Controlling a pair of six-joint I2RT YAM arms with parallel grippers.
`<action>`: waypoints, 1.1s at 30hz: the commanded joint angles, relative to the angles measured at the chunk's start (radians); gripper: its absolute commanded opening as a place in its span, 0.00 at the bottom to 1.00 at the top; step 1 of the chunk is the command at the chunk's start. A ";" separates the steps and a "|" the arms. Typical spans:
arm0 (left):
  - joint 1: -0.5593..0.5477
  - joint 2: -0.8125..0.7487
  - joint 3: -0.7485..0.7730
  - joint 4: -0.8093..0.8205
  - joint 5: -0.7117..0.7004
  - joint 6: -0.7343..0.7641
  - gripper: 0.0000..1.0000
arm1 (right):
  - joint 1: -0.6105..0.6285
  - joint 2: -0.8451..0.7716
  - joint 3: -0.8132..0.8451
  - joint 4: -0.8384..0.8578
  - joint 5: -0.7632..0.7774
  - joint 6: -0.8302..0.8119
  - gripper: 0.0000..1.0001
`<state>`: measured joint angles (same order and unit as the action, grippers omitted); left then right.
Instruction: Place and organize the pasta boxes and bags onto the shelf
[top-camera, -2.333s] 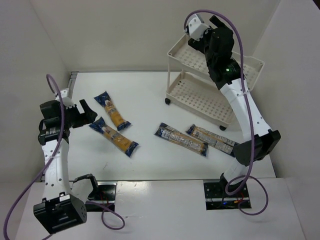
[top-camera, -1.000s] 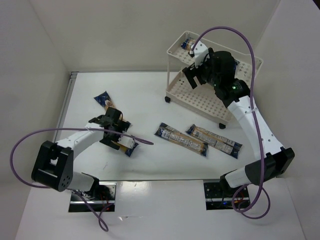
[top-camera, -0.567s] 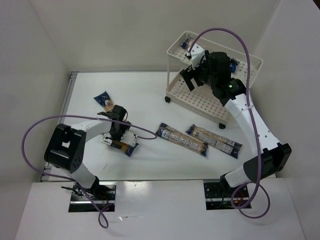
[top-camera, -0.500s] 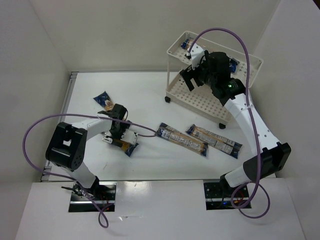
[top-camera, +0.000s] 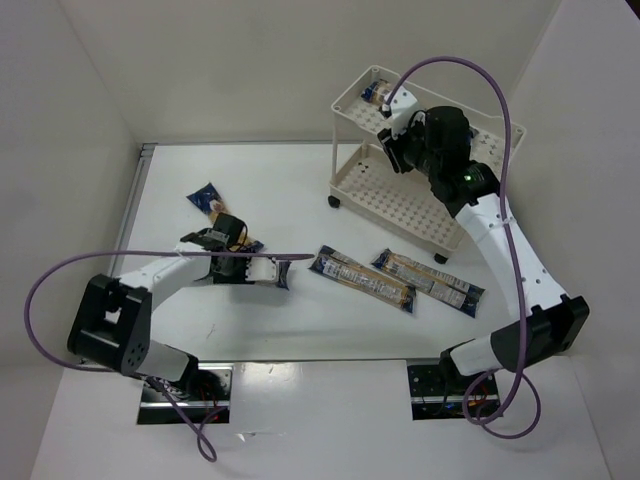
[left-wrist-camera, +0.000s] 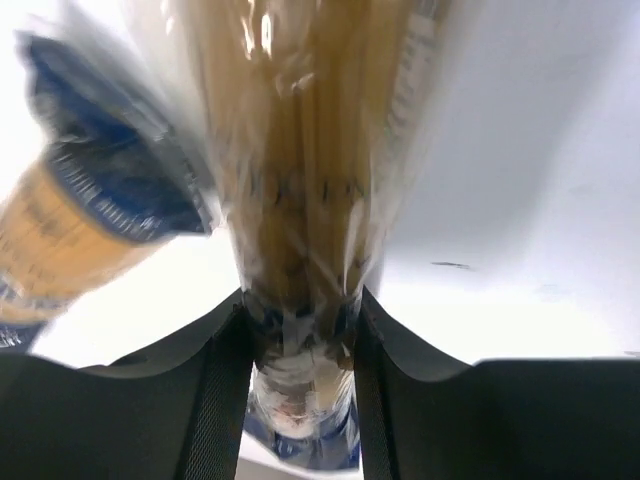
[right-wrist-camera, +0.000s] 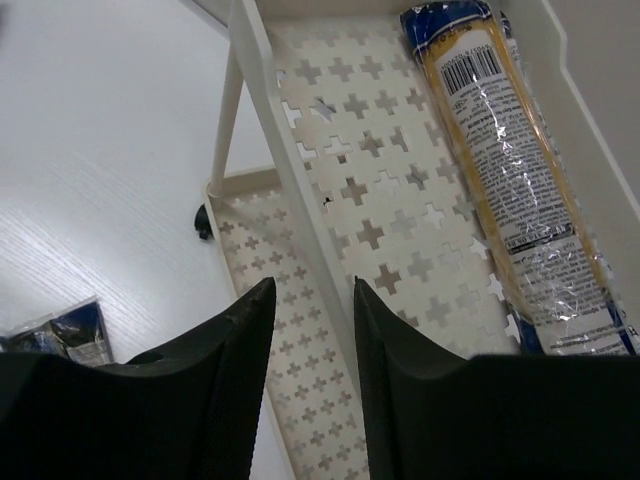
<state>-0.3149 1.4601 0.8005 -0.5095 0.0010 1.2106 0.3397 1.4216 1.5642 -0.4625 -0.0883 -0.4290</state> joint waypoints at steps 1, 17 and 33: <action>-0.006 -0.151 0.072 -0.052 0.139 -0.213 0.00 | 0.007 -0.062 -0.027 0.013 -0.021 0.041 0.42; -0.019 -0.371 0.284 0.526 -0.145 0.030 0.00 | 0.007 -0.233 -0.130 0.192 0.226 0.095 0.37; -0.180 0.207 1.201 0.790 0.217 0.291 0.00 | -0.166 -0.361 -0.199 0.378 0.447 0.147 0.38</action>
<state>-0.4316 1.6268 1.7885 0.0868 0.0673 1.4445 0.2173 1.1084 1.3792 -0.1730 0.3119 -0.3317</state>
